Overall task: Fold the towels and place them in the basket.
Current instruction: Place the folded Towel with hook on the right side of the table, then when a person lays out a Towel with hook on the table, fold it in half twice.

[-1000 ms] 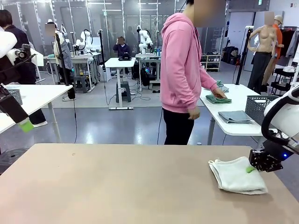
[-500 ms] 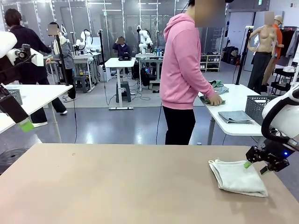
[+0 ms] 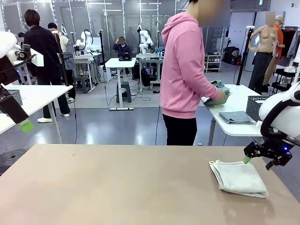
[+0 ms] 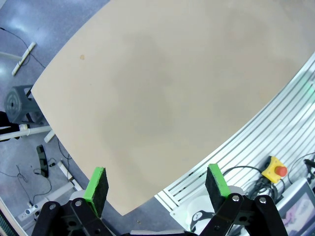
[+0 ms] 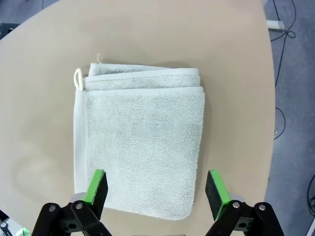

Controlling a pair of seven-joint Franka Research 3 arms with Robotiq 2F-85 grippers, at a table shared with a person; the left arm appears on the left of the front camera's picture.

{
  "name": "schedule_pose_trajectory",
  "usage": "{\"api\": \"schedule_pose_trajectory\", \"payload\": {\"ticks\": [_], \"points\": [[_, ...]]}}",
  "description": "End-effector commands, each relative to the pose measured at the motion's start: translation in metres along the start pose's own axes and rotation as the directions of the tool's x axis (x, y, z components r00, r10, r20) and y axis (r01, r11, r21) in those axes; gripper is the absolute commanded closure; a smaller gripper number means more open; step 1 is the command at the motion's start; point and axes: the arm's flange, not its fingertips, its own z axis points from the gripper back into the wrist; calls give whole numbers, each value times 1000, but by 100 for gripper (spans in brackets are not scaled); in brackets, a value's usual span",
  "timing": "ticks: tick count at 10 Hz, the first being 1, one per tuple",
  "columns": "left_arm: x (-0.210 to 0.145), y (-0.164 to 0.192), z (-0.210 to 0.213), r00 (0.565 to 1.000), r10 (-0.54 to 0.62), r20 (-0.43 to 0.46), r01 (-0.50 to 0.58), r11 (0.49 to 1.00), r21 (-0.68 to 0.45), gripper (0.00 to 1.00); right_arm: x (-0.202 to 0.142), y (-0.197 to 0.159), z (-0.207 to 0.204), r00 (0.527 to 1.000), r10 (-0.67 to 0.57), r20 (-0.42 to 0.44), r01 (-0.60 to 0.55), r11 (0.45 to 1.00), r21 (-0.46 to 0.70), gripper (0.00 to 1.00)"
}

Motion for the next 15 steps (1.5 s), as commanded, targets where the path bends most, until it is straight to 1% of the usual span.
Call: {"api": "schedule_pose_trajectory", "payload": {"ticks": [1,8,9,10,11,12,13,14,15], "points": [[1,0,2,1000,3,-4,-3,1000,18,0,-1,-8,-4,1000,-20,1,20,1000,14,0],[1,0,2,1000,3,-4,-3,1000,18,0,-1,-8,-4,1000,-20,1,20,1000,14,0],[1,0,2,1000,3,-4,-3,1000,18,0,-1,-7,-2,1000,-16,-4,16,1000,-1,0],[0,0,0,1000,0,0,0,1000,0,0,-5,5,32,990,132,48,-129,990,-47,0],[3,11,16,999,-14,-30,16,999,52,0,-5,19,68,972,219,81,-217,976,-31,0],[6,19,41,1000,-18,-12,19,999,44,0,-5,31,111,948,297,116,-292,955,-54,0],[5,27,68,999,-32,-21,32,999,37,0,-6,41,149,931,340,135,-333,940,-72,0],[4,37,97,1000,-25,-14,25,999,23,0,-8,47,193,911,383,153,-369,923,-111,0],[-2,45,124,1000,-5,-25,6,999,38,0,-13,50,228,899,401,173,-383,915,-130,0]]}}
